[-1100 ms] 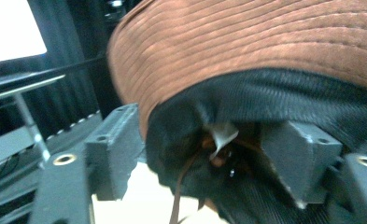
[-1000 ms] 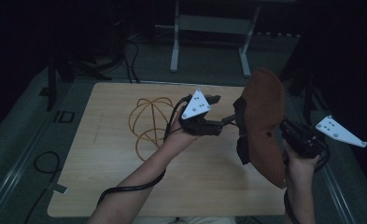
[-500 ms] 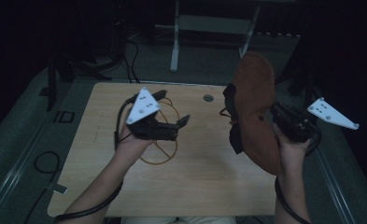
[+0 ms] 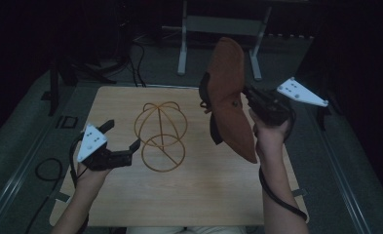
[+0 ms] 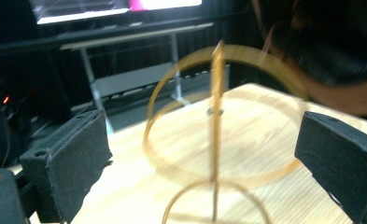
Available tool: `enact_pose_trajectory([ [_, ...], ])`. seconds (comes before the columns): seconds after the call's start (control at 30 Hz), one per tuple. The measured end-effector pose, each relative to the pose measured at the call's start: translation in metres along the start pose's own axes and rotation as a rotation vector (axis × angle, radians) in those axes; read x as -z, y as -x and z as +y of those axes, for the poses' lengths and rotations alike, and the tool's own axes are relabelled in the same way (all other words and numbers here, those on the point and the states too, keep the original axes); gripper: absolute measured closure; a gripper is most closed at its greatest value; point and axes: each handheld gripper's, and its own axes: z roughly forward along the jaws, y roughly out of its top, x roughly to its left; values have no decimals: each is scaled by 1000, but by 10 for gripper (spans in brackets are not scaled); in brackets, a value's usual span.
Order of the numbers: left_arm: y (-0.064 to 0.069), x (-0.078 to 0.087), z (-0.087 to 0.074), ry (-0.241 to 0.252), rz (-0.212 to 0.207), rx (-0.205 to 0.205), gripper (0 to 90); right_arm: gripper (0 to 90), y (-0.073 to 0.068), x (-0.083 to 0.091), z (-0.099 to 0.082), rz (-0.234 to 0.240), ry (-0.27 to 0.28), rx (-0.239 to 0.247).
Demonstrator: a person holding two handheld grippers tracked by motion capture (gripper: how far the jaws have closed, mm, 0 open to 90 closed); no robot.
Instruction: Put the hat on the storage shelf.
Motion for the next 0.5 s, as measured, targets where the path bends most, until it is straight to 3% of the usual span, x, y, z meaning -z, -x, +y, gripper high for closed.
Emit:
enact_pose_trajectory([
  [0.03, -3, 2, -12, -19, 12, 15, 36, 900, 0, 0, 0, 0, 0, 0],
  [0.17, -11, 8, -59, -93, 66, 48, 36, 900, -12, -25, 6, 25, -8, 17],
  [0.2, -12, 10, -70, -110, 73, 62, 36, 900, -18, -39, 9, 46, -16, 23],
  [0.3, -15, 17, -99, -144, 103, 88, 36, 900, -25, -53, 10, 60, -32, 35],
  [0.33, -15, 20, -104, -155, 109, 92, 37, 900, -32, -66, 10, 78, -49, 40],
  [0.5, -14, 39, -124, -165, 156, 110, 37, 900, -50, -92, 7, 121, -84, 51],
])
